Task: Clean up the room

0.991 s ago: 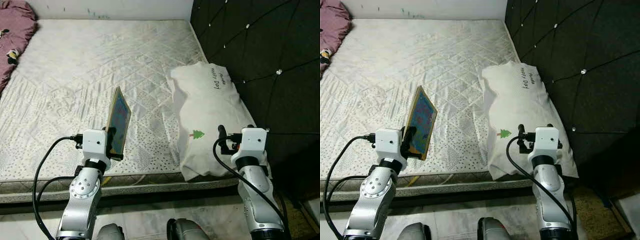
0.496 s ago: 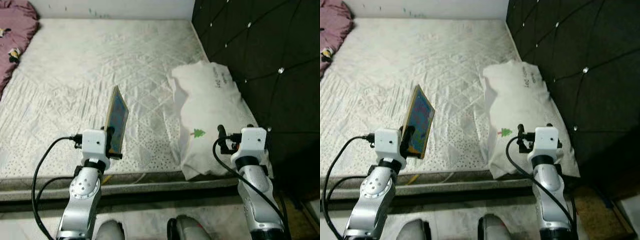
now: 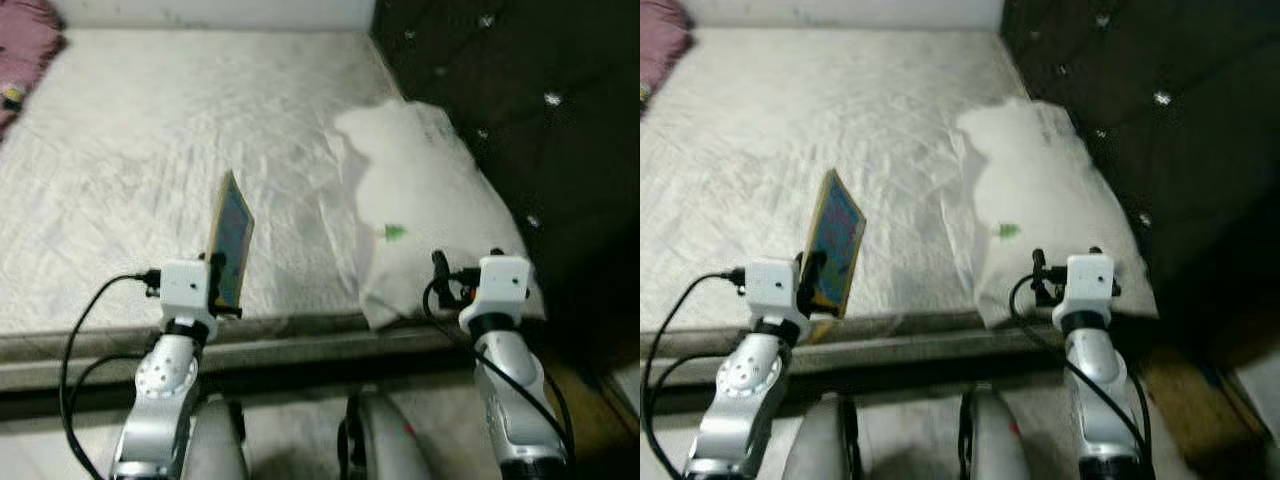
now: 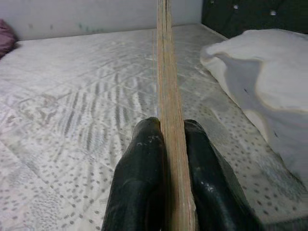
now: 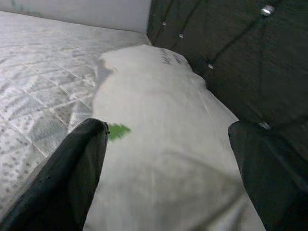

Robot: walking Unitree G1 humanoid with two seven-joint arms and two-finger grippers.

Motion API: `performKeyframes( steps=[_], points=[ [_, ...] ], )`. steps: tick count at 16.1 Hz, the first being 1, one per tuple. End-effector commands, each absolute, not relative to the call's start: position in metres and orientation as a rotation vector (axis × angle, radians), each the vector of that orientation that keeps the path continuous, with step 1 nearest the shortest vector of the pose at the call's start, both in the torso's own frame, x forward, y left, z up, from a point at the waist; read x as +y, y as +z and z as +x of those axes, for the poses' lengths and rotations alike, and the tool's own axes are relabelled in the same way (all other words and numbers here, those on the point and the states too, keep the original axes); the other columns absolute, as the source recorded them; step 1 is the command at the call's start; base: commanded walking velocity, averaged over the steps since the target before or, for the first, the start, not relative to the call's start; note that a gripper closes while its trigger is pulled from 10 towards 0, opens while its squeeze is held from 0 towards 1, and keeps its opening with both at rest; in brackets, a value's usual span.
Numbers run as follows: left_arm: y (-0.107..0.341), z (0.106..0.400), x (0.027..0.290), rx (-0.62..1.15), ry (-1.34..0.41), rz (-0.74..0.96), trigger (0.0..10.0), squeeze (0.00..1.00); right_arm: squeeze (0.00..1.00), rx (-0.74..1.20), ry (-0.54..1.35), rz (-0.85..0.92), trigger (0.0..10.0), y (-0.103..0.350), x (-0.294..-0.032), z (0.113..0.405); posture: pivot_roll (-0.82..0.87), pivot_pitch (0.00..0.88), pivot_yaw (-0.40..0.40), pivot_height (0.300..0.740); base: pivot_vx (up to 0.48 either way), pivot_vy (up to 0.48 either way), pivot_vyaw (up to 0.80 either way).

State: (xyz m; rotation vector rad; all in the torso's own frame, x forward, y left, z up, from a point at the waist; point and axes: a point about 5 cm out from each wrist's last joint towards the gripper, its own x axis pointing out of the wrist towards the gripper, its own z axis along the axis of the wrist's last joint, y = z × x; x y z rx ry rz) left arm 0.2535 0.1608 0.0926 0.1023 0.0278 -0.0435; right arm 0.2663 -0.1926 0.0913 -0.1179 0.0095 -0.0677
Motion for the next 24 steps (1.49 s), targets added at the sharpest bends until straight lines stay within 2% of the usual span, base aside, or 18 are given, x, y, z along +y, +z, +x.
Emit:
performKeyframes(
  steps=[1, 9, 24],
  points=[
    [0.1047, 0.2565, 0.1603, -0.031, -0.043, 0.105, 10.0, 0.00, 0.00, 0.019, -0.080, -0.125, 10.0, 0.0899, -0.1959, 0.2661, -0.03, 0.118, -0.035, 0.642, 0.000, 0.000, 0.00],
    [0.1051, 0.2560, 0.1588, -0.036, -0.064, 0.088, 10.0, 0.00, 0.00, 0.019, -0.076, -0.127, 10.0, 0.0896, -0.1960, 0.2669, -0.03, 0.117, -0.038, 0.642, 0.000, 0.000, 0.00],
    [0.1069, 0.2570, 0.1557, -0.047, -0.091, 0.071, 10.0, 0.00, 0.00, 0.015, -0.070, -0.132, 10.0, 0.0901, -0.1958, 0.2679, -0.03, 0.117, -0.037, 0.642, 0.311, 0.000, 0.00]
  ],
)
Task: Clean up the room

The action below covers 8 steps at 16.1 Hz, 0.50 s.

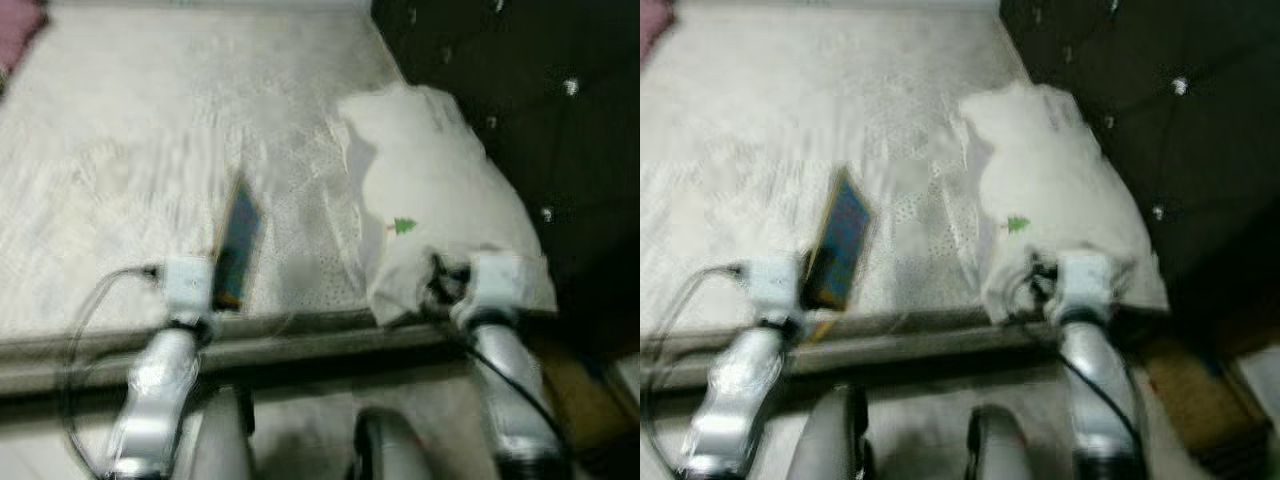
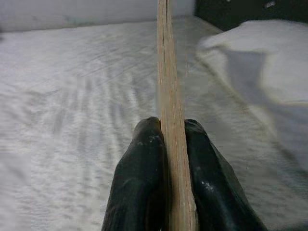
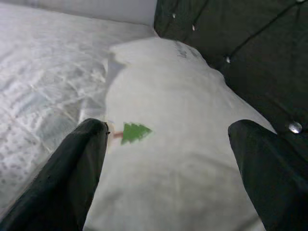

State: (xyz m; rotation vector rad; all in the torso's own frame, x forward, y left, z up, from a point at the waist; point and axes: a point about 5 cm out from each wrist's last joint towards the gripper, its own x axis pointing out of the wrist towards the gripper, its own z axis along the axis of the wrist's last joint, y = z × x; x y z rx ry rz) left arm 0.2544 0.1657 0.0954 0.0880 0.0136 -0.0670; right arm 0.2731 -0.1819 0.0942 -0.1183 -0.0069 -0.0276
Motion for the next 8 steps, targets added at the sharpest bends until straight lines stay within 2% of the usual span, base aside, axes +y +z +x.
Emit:
performKeyframes(
  steps=[1, 6, 8],
  points=[
    [0.1069, 0.2571, 0.1557, -0.047, -0.092, 0.070, 10.0, 0.00, 0.00, 0.015, -0.069, -0.132, 10.0, 0.0901, -0.1957, 0.2680, -0.03, 0.117, -0.037, 0.642, 0.480, 0.000, 0.00],
    [0.1070, 0.2573, 0.1553, -0.047, -0.094, 0.072, 10.0, 0.00, 0.00, 0.015, -0.068, -0.135, 10.0, 0.0898, -0.1955, 0.2681, -0.03, 0.115, -0.037, 0.642, 0.457, 0.000, 0.00],
    [0.1064, 0.2579, 0.1551, -0.041, -0.083, 0.068, 10.0, 0.00, 0.00, 0.014, -0.066, -0.136, 10.0, 0.0898, -0.1956, 0.2681, -0.03, 0.115, -0.037, 0.642, 0.317, 0.000, 0.00]
  ],
)
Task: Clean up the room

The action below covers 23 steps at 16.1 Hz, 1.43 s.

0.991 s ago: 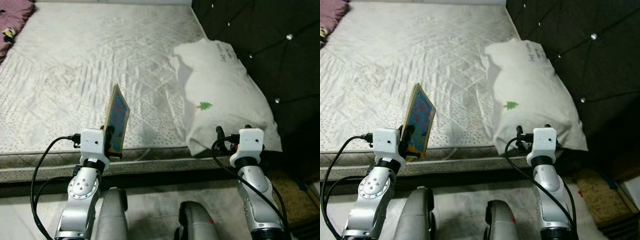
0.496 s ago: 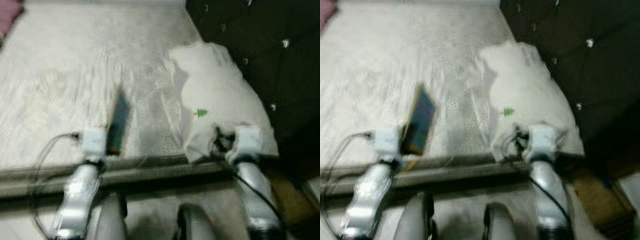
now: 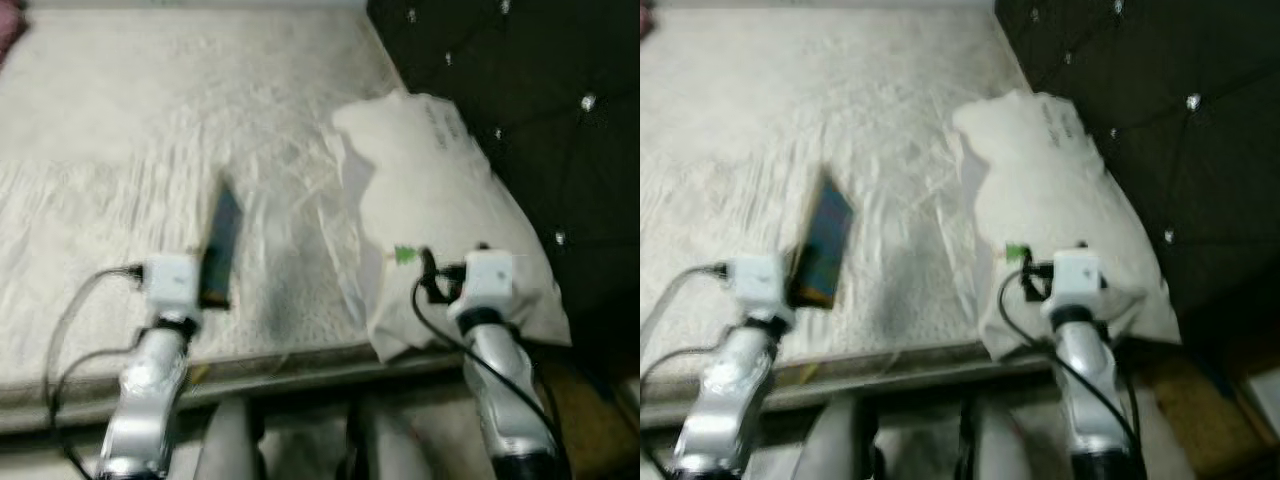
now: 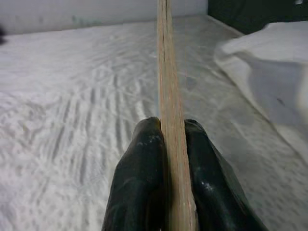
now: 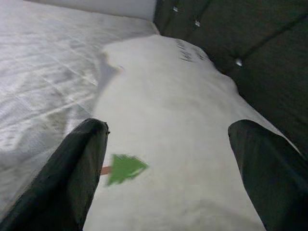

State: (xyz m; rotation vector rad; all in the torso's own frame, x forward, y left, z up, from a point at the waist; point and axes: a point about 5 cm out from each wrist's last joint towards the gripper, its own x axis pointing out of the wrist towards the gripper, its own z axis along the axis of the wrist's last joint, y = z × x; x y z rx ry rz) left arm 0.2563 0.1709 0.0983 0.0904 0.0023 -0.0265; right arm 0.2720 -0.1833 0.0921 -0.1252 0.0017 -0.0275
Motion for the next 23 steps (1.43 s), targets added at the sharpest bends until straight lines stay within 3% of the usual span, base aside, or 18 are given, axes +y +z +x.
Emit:
performKeyframes(
  steps=[1, 7, 8, 9, 11, 15, 21, 23],
  points=[
    [0.104, 0.258, 0.155, -0.025, -0.063, 0.093, 10.0, 0.00, 0.00, 0.013, -0.067, -0.133, 10.0, 0.090, -0.196, 0.268, -0.03, 0.115, -0.037, 0.642, 0.000, 0.000, 0.00],
    [0.100, 0.261, 0.162, 0.000, -0.006, 0.113, 10.0, 0.00, 0.00, 0.017, -0.070, -0.128, 10.0, 0.089, -0.196, 0.268, -0.02, 0.123, -0.040, 0.642, 0.000, 0.000, 0.00],
    [0.098, 0.272, 0.169, 0.014, -0.005, 0.095, 10.0, 0.00, 0.00, 0.010, -0.062, -0.137, 10.0, 0.091, -0.197, 0.267, -0.04, 0.137, -0.053, 0.642, 0.000, 0.000, 0.00],
    [0.099, 0.284, 0.169, 0.050, 0.017, -0.075, 10.0, 0.00, 0.00, 0.024, -0.051, -0.153, 10.0, 0.092, -0.199, 0.263, -0.05, 0.150, -0.061, 0.633, 0.000, 0.000, 0.00],
    [0.101, 0.292, 0.161, 0.061, -0.004, -0.164, 10.0, 0.00, 0.00, 0.021, -0.050, -0.145, 10.0, 0.093, -0.201, 0.261, -0.07, 0.166, -0.072, 0.613, 0.000, 0.000, 0.00],
    [0.105, 0.317, 0.143, 0.050, -0.024, -0.191, 10.0, 0.00, 0.00, 0.017, -0.055, -0.174, 10.0, 0.098, -0.209, 0.253, -0.11, 0.190, -0.085, 0.568, 0.000, 0.000, 0.00],
    [0.102, 0.332, 0.118, 0.061, -0.046, -0.438, 10.0, 0.00, 0.00, 0.033, -0.061, -0.204, 10.0, 0.101, -0.216, 0.244, -0.14, 0.201, -0.095, 0.563, 0.000, 0.000, 0.00],
    [0.092, 0.332, 0.112, 0.074, 0.005, -0.622, 10.0, 0.00, 0.00, 0.030, -0.050, -0.202, 10.0, 0.103, -0.212, 0.244, -0.15, 0.200, -0.097, 0.563, 0.000, 0.000, 0.00]
  ],
)
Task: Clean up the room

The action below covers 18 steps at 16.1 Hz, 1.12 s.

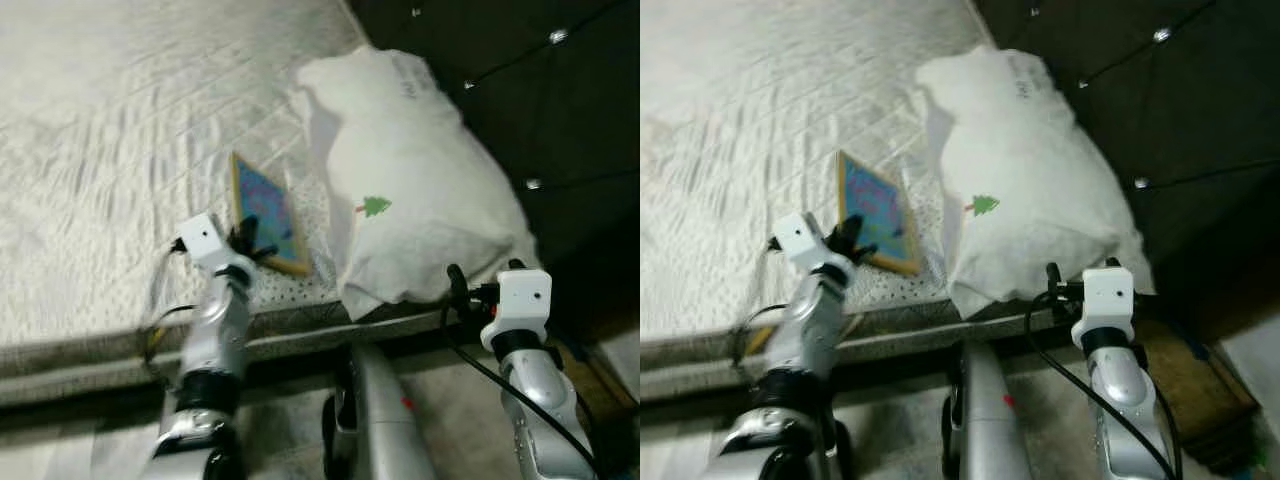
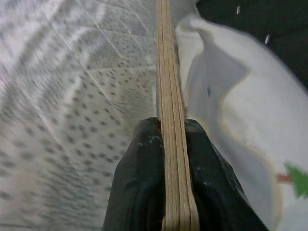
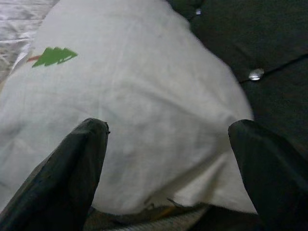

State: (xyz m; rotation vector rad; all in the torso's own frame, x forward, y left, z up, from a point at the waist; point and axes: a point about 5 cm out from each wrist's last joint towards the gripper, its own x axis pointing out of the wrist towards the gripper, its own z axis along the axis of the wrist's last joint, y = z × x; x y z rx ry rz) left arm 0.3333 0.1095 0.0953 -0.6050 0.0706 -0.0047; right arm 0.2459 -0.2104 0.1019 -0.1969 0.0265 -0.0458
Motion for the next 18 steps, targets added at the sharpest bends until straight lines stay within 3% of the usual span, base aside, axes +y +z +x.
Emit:
performKeyframes(
  steps=[1, 6, 11, 14, 18],
  points=[
    [0.090, 0.333, 0.110, 0.079, 0.004, -0.638, 10.0, 0.00, 0.00, 0.026, -0.043, -0.203, 10.0, 0.104, -0.211, 0.244, -0.15, 0.200, -0.097, 0.563, 0.000, 0.000, 0.00],
    [0.078, 0.337, 0.093, 0.156, 0.005, -0.717, 10.0, 0.00, 0.00, 0.019, 0.001, -0.203, 10.0, 0.108, -0.209, 0.241, -0.18, 0.199, -0.106, 0.558, 0.000, 0.000, 0.00],
    [0.077, 0.342, 0.102, 0.121, 0.013, -0.711, 10.0, 0.00, 0.00, 0.015, 0.021, -0.206, 10.0, 0.108, -0.206, 0.241, -0.17, 0.194, -0.108, 0.544, 0.000, 0.000, 0.00],
    [0.080, 0.345, 0.103, 0.096, -0.007, -0.719, 10.0, 0.00, 0.00, 0.008, 0.029, -0.206, 10.0, 0.109, -0.204, 0.242, -0.18, 0.189, -0.108, 0.505, 0.000, 0.000, 0.00],
    [0.074, 0.345, 0.090, 0.159, -0.068, -0.749, 10.0, 0.00, 0.00, 0.000, 0.033, -0.210, 10.0, 0.110, -0.202, 0.244, -0.18, 0.180, -0.107, 0.501, 0.000, 0.000, 0.00]
  ],
)
